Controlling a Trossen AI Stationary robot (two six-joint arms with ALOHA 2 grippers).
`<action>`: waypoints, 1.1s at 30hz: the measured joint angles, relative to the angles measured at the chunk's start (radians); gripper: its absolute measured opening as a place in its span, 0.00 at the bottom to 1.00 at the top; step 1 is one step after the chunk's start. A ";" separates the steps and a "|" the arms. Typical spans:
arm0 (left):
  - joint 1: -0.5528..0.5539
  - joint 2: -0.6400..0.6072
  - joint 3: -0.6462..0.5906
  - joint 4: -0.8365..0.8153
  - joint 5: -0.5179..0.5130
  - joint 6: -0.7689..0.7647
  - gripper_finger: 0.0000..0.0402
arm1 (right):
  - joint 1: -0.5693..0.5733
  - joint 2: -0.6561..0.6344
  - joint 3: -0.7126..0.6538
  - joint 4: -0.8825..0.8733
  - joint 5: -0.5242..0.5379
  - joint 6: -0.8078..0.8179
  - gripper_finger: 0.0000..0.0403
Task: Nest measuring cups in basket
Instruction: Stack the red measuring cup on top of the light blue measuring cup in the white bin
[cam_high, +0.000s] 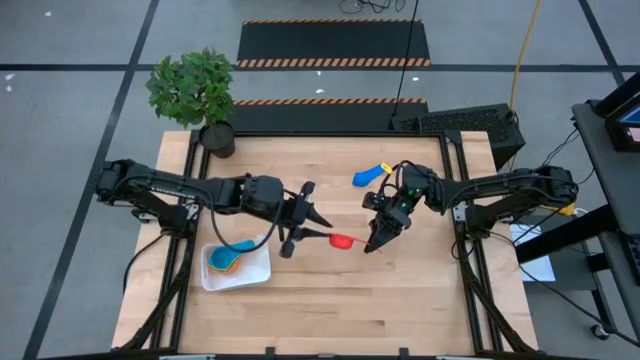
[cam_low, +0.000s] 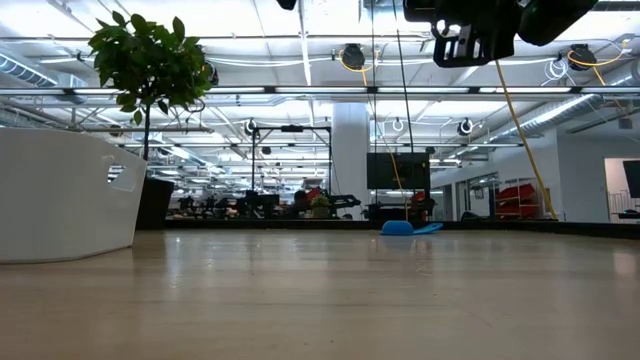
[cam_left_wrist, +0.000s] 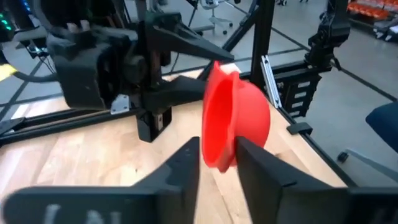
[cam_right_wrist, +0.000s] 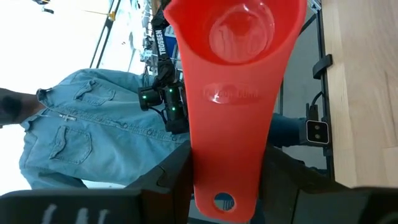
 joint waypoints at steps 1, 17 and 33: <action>-0.002 0.000 0.000 -0.008 -0.003 0.005 0.29 | 0.000 0.000 0.000 0.000 0.000 0.000 0.31; -0.014 0.001 -0.002 -0.037 -0.035 0.001 0.15 | -0.001 -0.001 0.002 0.003 0.001 -0.006 0.31; -0.039 0.001 -0.002 -0.029 -0.080 -0.004 0.32 | 0.000 -0.001 0.002 0.001 -0.002 -0.023 0.31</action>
